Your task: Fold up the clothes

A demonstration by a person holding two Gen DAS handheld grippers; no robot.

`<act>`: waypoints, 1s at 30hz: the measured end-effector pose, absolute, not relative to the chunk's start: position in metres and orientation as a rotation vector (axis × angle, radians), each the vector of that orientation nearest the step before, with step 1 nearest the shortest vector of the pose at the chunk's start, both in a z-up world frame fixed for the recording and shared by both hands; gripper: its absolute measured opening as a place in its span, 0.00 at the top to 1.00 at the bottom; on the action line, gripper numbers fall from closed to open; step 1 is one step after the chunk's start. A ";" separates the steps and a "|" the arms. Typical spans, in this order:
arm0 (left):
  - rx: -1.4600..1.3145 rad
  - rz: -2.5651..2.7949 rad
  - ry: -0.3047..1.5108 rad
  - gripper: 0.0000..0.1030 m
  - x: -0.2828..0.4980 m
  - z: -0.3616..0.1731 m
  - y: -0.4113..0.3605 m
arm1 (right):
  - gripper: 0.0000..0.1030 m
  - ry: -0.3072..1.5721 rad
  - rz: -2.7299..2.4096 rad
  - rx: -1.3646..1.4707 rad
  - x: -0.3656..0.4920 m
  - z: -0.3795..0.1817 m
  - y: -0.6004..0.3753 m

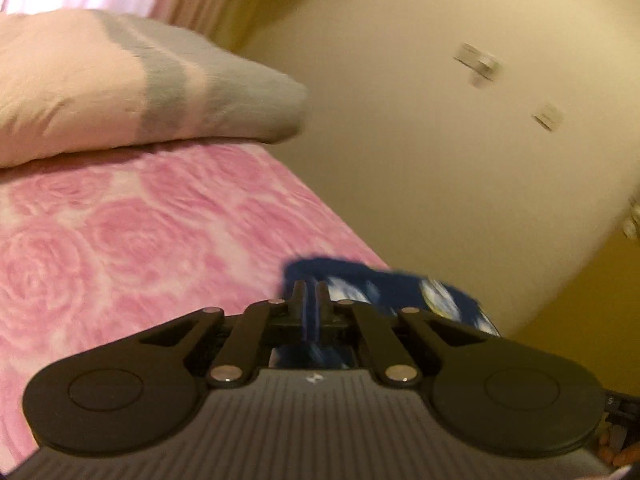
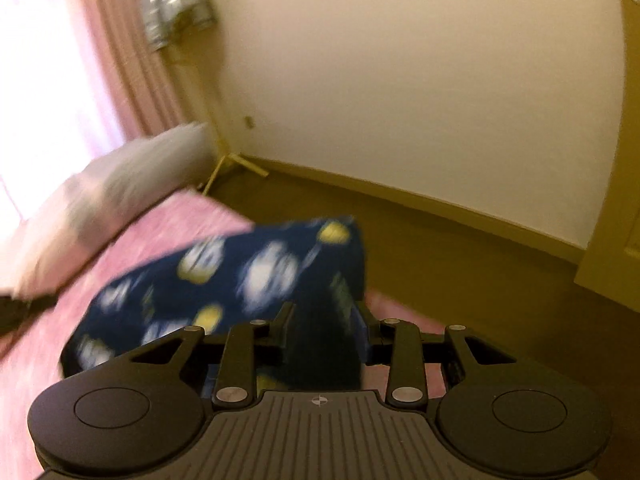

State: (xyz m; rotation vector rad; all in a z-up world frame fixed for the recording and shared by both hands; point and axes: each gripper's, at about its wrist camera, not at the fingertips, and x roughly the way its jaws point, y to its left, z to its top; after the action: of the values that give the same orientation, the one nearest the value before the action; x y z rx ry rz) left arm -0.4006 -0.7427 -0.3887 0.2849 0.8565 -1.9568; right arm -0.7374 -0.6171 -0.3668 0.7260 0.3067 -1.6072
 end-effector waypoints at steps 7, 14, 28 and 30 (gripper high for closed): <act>0.426 -1.849 0.878 1.00 -0.385 -0.422 -0.727 | 0.67 0.473 -1.605 0.682 -0.693 -0.402 -0.571; 0.664 -1.783 0.868 0.98 -0.362 -0.364 -0.686 | 0.66 0.526 -1.649 0.896 -0.667 -0.369 -0.543; 0.883 -1.845 0.718 0.54 -0.348 -0.191 -0.548 | 0.20 0.404 -1.662 1.003 -0.563 -0.209 -0.440; 0.895 -1.823 0.670 0.51 -0.343 -0.175 -0.537 | 0.20 0.424 -1.659 0.991 -0.551 -0.192 -0.433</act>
State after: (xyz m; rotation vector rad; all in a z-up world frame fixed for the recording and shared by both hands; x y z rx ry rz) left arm -0.3430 -0.5371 -0.1754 0.8947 0.6699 -1.8229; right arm -0.5512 -0.4328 -0.1920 0.9915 0.4236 -1.6594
